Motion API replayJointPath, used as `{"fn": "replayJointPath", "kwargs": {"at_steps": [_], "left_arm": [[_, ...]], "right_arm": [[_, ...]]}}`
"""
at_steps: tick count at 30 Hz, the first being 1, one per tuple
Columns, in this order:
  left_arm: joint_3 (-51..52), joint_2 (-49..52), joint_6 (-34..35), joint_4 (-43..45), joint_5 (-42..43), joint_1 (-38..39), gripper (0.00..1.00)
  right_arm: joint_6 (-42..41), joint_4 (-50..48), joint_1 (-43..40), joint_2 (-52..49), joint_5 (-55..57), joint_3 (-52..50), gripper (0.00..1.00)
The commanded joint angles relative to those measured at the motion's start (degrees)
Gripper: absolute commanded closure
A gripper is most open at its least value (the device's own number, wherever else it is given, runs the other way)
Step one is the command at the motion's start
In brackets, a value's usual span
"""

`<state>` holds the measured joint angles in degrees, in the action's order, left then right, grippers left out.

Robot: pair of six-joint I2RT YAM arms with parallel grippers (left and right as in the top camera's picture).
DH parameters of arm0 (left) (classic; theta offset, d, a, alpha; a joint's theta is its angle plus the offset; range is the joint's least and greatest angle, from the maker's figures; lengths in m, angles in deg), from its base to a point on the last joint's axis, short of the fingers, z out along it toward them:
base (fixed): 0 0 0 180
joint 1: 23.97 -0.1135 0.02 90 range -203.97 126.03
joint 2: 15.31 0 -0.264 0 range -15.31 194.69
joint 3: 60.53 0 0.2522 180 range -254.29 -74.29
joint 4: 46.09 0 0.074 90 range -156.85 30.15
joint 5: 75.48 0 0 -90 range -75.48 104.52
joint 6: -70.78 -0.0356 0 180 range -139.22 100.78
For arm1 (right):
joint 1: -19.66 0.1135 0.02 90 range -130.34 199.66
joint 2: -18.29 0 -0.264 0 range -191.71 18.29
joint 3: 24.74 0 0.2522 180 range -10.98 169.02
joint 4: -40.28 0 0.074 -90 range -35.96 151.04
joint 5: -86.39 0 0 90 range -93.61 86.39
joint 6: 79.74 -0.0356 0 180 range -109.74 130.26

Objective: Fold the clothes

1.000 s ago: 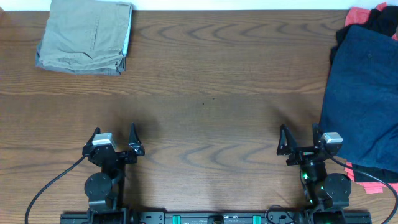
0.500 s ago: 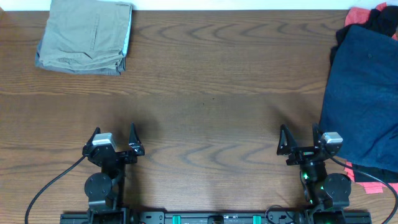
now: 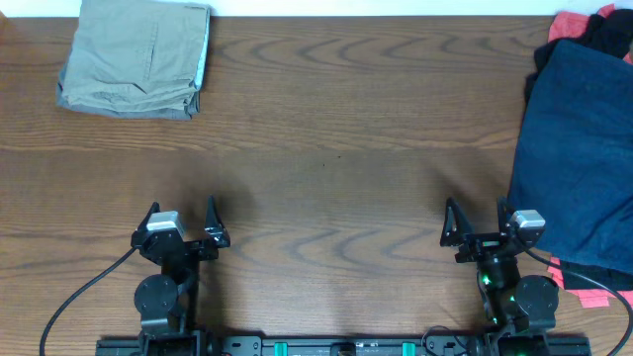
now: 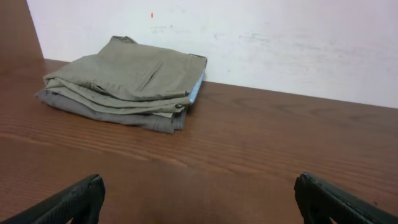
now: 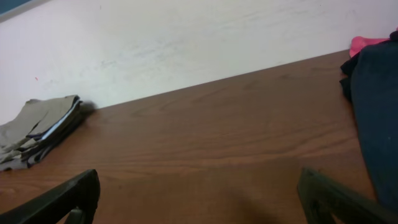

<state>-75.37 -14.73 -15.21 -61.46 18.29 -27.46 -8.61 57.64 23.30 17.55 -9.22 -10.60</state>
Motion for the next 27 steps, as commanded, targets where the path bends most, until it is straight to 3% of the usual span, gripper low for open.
{"fn": "replayJointPath", "kwargs": {"at_steps": [1,22,24,27], "left_arm": [[0.9,-0.3,-0.8,-2.1,1.0,0.3,0.02],[0.9,-0.3,-0.8,-2.1,1.0,0.3,0.02],[0.9,-0.3,-0.8,-2.1,1.0,0.3,0.02],[0.9,-0.3,-0.8,-2.1,1.0,0.3,0.02]], "right_arm": [[-0.4,0.2,1.0,0.1,0.0,-0.1,0.01],[-1.1,-0.3,1.0,0.1,-0.2,-0.1,0.01],[-5.6,-1.2,1.0,0.1,-2.2,-0.1,0.01],[-23.7,-1.0,1.0,0.1,-18.4,-0.1,0.01]]}}
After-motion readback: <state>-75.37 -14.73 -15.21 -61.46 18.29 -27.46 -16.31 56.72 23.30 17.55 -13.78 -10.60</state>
